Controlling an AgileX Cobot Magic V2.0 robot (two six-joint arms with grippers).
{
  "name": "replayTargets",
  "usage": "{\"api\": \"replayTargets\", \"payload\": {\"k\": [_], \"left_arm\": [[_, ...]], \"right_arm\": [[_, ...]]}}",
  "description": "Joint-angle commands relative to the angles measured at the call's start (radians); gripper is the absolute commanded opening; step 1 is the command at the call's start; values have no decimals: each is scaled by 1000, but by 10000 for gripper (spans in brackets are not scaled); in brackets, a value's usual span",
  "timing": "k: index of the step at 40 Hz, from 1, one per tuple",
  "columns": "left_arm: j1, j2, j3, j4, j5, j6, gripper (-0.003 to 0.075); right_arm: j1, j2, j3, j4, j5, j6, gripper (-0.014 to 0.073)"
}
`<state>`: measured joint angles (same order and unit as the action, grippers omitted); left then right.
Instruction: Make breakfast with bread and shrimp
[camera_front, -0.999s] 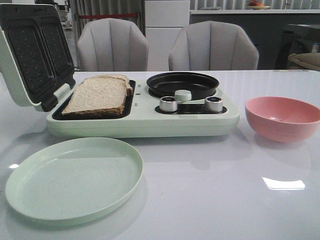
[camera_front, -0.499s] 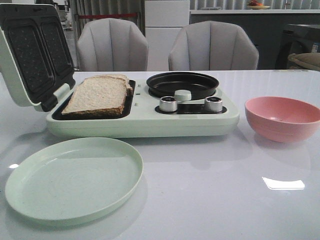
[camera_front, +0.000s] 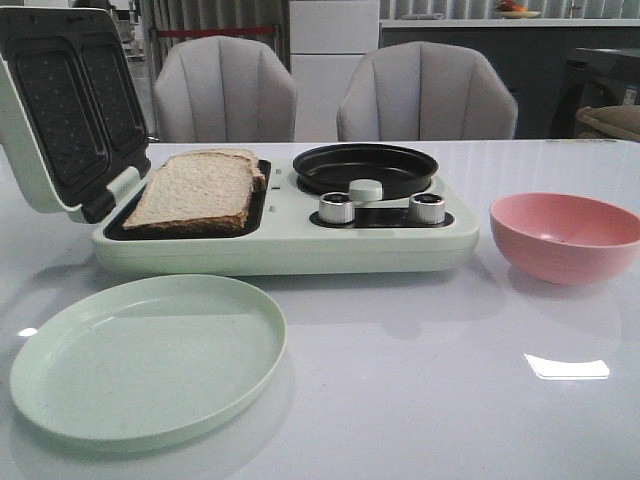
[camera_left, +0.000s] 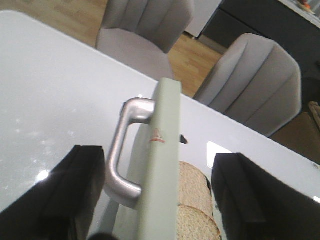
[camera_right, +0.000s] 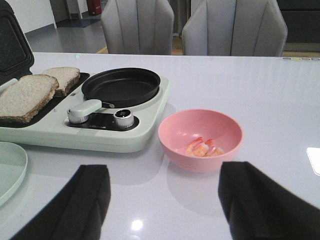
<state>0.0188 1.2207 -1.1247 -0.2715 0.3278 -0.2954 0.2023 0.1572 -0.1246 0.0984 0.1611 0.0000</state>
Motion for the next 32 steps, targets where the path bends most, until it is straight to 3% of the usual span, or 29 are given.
{"api": "replayTargets", "payload": {"k": [1,7,14,21,32], "left_arm": [[63,59,-98,-93,15,11,519],[139,167,-180,-291,145,224,519],[216,283,-208,-657,267,528,519],[261,378,-208,-899,372,701,512],[264,502,-208,-1135,491,859,424]], "right_arm": [[-5,9,-28,2,-79,0,559],[-5,9,-28,2,-79,0,559],[-5,9,-28,2,-79,0,559],[-5,9,-28,2,-79,0,559],[-5,9,-28,2,-79,0,559]]}}
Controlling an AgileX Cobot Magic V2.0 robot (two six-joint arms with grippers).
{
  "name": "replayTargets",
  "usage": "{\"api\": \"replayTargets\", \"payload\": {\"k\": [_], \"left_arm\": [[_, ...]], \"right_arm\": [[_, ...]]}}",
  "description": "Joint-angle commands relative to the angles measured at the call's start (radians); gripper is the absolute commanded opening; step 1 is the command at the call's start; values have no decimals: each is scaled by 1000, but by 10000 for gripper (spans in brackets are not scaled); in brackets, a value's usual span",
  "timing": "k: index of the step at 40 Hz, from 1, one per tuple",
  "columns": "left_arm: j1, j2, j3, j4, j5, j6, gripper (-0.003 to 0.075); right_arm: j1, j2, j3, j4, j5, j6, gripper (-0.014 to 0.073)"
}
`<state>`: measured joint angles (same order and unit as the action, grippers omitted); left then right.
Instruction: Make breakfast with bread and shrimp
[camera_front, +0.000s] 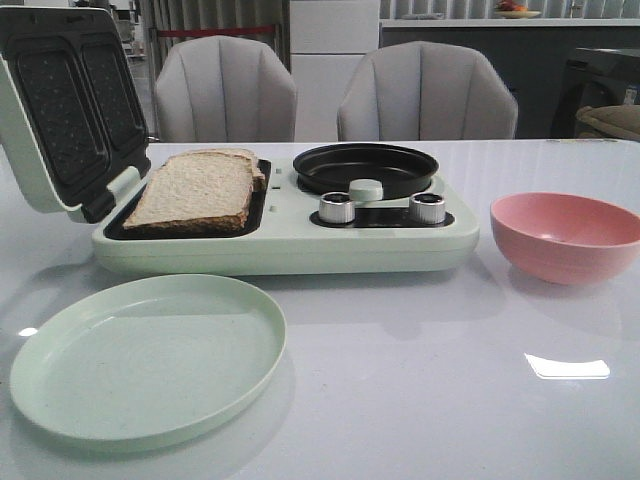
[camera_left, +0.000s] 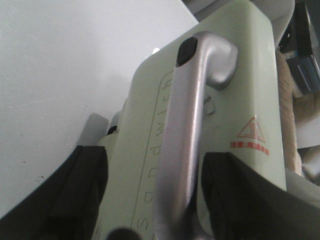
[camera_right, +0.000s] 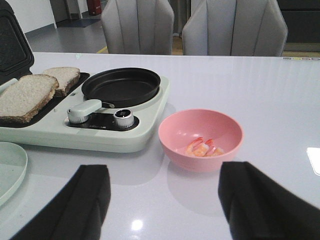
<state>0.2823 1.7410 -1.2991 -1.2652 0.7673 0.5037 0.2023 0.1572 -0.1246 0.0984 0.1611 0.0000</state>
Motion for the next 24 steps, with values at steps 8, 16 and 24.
{"api": "replayTargets", "payload": {"k": [8,16,24], "left_arm": [[-12,25,-34,-321,144,196,412],[-84,30,-34,-403,155,257,239],[-223,30,-34,-414,59,303,113]], "right_arm": [[-5,9,-28,2,-79,0,559],[-5,9,-28,2,-79,0,559],[-5,9,-28,2,-79,0,559]]}}
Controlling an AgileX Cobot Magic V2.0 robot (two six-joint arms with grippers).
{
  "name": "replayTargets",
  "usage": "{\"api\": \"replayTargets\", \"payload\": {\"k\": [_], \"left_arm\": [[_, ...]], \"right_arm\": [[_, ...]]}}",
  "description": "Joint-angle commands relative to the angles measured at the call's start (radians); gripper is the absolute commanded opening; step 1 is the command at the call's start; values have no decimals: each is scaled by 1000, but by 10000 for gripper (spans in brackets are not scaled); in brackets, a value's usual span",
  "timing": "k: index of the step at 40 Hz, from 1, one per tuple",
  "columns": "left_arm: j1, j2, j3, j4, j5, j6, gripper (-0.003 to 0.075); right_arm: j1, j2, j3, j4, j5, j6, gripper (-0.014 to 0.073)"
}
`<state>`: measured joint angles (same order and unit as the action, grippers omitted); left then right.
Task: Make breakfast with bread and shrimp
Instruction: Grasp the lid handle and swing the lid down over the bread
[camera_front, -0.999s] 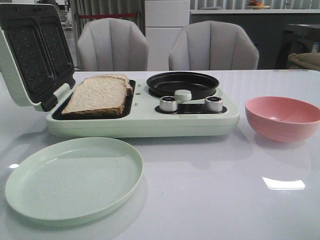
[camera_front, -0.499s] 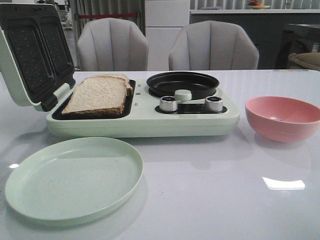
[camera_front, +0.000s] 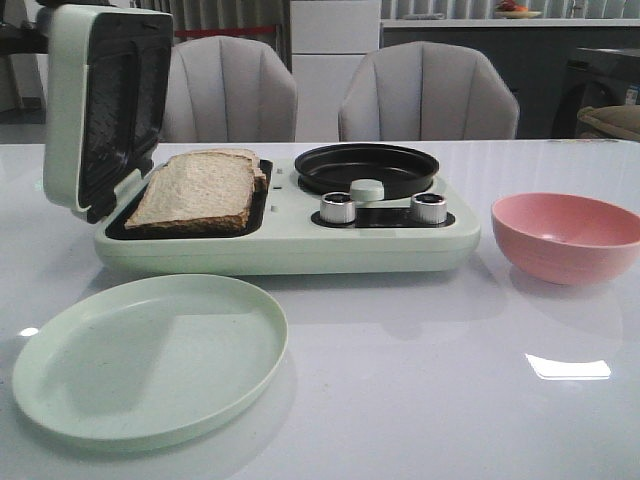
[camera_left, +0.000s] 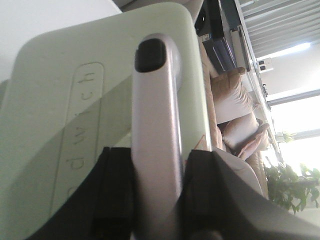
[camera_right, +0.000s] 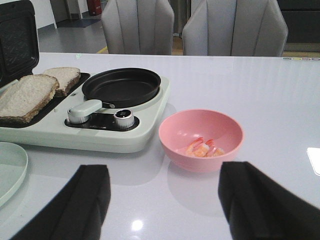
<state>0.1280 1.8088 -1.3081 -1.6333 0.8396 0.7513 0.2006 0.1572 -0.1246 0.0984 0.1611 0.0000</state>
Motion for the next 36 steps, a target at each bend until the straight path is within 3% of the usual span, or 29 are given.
{"api": "replayTargets", "payload": {"k": [1,14,26,30,36], "left_arm": [[-92,-38,-25,-46,-34,65,113],[-353,46,-25,-43,-280,186,113],[-411,149,-25,-2,-263,186,129],[-411,151,-25,17,-237,186,234],[-398,149,-40,29,-173,186,522]], "right_arm": [[-3,9,-28,2,-79,0,559],[-3,9,-28,2,-79,0,559],[-3,9,-28,2,-79,0,559],[-3,9,-28,2,-79,0,559],[-3,9,-28,2,-79,0,559]]}}
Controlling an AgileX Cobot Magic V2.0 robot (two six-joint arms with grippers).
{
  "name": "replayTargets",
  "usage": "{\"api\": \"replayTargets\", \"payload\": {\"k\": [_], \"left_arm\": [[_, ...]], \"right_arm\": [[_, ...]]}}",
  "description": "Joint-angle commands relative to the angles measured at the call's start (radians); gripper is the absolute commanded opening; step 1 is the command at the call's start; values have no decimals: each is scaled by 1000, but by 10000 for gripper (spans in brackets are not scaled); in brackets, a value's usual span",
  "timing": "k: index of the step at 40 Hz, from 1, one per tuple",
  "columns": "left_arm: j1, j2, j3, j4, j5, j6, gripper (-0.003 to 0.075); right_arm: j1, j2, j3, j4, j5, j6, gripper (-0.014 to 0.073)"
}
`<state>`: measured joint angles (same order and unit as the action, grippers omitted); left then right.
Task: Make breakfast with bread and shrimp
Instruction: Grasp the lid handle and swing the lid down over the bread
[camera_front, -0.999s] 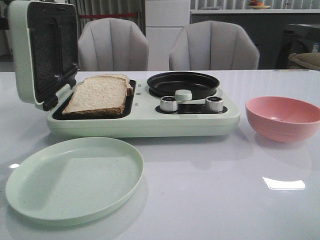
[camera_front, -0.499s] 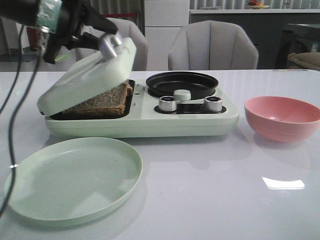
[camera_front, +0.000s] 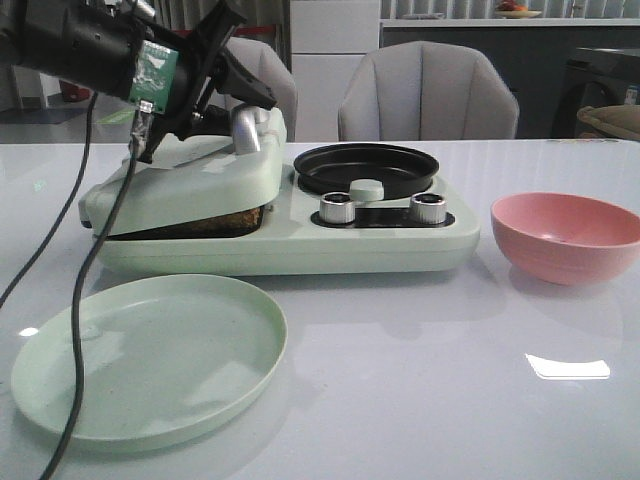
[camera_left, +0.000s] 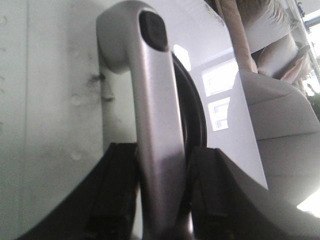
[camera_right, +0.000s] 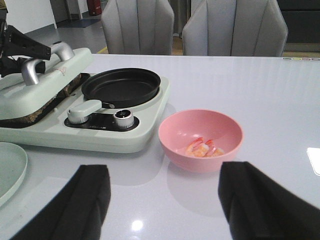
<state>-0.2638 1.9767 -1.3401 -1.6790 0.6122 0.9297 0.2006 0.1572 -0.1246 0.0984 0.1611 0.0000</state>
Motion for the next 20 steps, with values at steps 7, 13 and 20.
{"api": "replayTargets", "payload": {"k": [7,13,20], "left_arm": [[18,-48,-40,184,74,-63,612],[32,-110,-64,421,58,-184,540],[32,-210,-75,771,31,-338,532]], "right_arm": [[-3,9,-28,2,-79,0,559],[-3,9,-28,2,-78,0,559],[-3,9,-28,2,-78,0,559]]}}
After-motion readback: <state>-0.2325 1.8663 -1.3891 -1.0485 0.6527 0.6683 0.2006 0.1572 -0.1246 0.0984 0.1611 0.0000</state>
